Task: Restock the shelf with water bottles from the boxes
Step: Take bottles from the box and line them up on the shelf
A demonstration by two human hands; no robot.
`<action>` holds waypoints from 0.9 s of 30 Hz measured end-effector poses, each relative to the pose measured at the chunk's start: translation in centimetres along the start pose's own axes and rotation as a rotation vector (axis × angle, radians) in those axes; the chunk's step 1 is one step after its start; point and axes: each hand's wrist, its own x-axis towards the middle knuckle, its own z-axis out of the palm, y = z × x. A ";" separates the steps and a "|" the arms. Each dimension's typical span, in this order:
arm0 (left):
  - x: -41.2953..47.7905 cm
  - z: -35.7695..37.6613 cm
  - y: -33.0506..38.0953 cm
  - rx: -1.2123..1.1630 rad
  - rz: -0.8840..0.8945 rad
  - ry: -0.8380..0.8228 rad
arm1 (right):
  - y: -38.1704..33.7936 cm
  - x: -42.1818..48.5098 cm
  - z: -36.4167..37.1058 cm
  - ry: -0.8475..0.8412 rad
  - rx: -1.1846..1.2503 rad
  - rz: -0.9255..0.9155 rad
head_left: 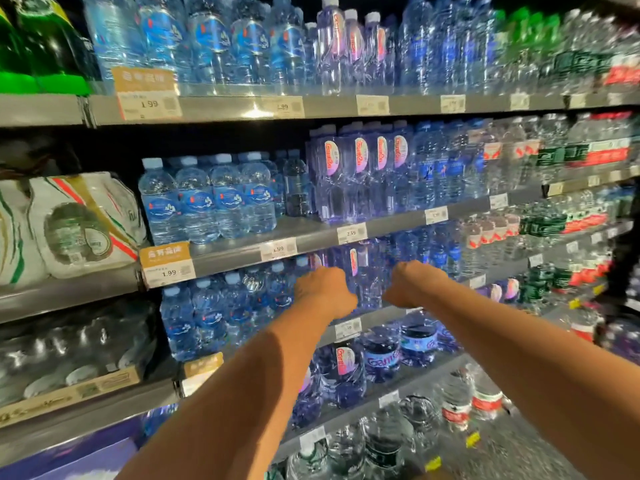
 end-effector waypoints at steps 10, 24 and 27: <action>-1.3 6.9 11.7 0.017 -0.056 -0.053 | 12.0 -2.3 4.3 -0.053 0.017 -0.113; -2.6 14.8 17.2 0.022 -0.161 -0.202 | 17.4 -2.4 11.9 -0.203 0.034 -0.132; -1.4 16.0 16.9 0.046 -0.143 -0.232 | 17.1 -1.7 13.2 -0.239 0.017 -0.128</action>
